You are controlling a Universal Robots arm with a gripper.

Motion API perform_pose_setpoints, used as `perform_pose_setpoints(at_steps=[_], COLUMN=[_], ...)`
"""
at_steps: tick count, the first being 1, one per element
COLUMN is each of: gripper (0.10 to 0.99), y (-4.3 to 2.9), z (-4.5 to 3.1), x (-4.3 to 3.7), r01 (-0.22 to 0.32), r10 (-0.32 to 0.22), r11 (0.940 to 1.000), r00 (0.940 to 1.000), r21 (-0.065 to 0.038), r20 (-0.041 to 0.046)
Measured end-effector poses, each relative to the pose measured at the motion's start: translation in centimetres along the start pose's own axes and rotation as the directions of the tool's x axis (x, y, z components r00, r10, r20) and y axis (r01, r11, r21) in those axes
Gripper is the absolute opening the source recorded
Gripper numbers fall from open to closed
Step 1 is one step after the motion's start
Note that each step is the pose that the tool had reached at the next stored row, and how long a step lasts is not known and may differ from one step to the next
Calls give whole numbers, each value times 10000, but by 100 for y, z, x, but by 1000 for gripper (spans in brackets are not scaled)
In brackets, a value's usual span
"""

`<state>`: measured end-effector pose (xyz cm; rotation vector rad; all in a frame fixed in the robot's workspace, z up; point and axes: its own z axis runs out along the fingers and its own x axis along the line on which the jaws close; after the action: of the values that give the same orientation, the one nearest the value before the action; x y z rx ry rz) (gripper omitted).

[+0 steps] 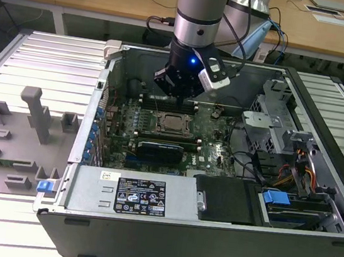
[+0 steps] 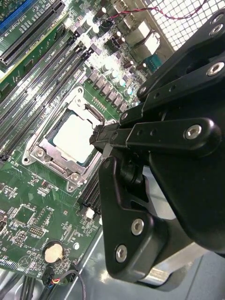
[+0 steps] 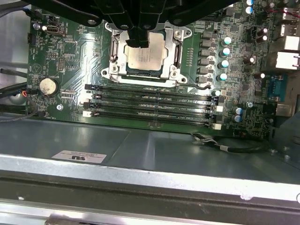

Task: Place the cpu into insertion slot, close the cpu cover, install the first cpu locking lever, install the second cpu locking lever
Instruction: 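Install the first cpu locking lever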

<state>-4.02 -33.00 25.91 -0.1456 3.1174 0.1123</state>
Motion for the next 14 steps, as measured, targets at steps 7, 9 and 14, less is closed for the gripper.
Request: perform_pose_setpoints(at_steps=[7,9,14], gripper=[106,106,106], y=[3,13,64], z=[0,-1,-1], x=[17,68,269], r01=[0,1,1], r10=[0,-1,-1], r11=[10000,10000,9999], r00=[10000,10000,10000], r21=[13,71,129], r20=[2,-4,1])
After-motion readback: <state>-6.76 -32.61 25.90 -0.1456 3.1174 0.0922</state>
